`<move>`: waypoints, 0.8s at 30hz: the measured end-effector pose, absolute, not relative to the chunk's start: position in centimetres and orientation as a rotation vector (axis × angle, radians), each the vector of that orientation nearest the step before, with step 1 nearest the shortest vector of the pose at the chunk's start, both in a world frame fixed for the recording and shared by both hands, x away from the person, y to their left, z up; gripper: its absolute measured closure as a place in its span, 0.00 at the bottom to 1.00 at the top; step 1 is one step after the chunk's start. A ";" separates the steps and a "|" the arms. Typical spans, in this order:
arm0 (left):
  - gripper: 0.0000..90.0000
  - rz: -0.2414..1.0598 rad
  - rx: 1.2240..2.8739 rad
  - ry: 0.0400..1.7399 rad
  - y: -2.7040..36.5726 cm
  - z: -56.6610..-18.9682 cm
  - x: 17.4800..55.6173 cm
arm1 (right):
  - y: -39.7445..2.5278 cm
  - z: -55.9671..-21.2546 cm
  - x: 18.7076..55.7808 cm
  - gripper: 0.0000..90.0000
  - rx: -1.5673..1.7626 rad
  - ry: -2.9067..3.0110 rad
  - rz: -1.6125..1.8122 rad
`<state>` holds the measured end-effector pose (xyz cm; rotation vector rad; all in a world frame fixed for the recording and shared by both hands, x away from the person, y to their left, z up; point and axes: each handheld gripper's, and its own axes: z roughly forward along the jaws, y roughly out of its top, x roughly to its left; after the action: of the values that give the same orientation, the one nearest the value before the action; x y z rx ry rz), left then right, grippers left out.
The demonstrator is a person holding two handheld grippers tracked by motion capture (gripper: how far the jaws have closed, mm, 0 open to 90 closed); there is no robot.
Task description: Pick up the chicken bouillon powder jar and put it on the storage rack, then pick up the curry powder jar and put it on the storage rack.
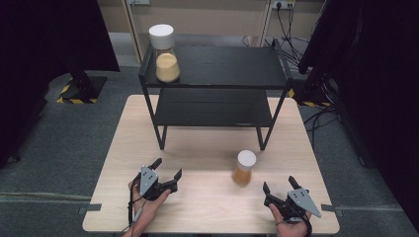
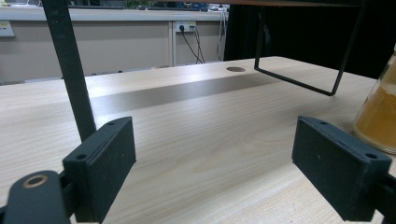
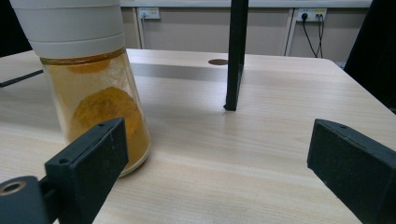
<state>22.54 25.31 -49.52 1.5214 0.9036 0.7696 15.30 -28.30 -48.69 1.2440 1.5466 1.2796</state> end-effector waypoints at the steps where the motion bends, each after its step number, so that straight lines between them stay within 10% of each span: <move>1: 0.14 0.770 1.520 0.903 25.3 -49.5 22.5 | -28.3 -48.7 15.3 0.06 1.244 1.546 1.280; 24: 0.14 0.762 1.520 0.899 25.5 -49.6 22.6 | -28.5 -48.7 15.3 0.06 1.248 1.543 1.294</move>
<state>22.59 25.46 -49.56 1.5197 0.8993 0.7623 15.29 -28.51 -48.74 1.2485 1.5431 1.2936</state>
